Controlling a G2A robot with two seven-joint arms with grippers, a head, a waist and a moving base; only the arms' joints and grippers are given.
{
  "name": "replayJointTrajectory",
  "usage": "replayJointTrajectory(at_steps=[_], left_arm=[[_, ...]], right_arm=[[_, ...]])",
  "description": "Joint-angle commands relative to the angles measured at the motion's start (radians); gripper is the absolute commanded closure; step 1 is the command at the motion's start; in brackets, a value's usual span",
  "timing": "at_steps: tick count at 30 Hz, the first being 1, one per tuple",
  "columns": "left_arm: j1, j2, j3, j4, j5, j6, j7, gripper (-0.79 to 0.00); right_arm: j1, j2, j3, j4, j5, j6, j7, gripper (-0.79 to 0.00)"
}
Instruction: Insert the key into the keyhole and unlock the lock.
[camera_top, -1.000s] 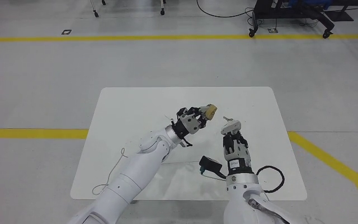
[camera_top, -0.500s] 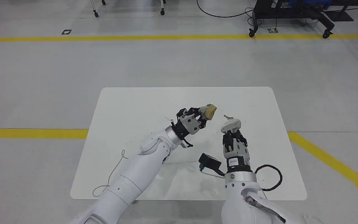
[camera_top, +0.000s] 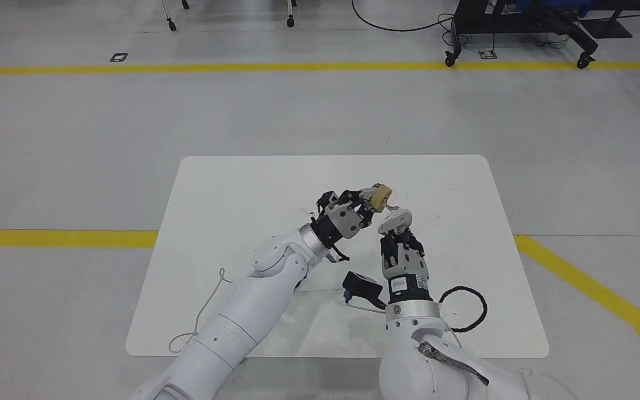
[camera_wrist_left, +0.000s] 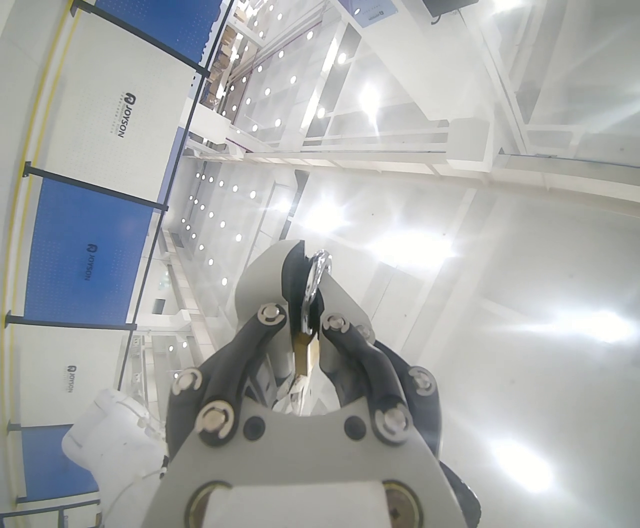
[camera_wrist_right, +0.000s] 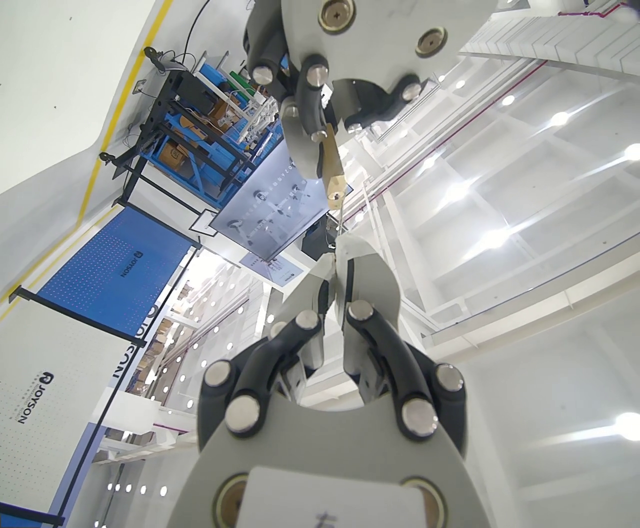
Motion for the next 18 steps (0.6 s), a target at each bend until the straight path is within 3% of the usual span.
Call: replayJointTrajectory(at_steps=[1,18], left_arm=[[0.0,-0.001,-0.003,0.004,0.011,-0.001,0.002,0.0],[0.0,-0.011,-0.019,0.01,0.126,-0.049,0.009,0.0]], right_arm=[[-0.011,-0.006,0.011,0.003,0.0,0.006,0.006,0.0],[-0.043,-0.046,0.057,0.029,0.0,0.013,0.013,0.0]])
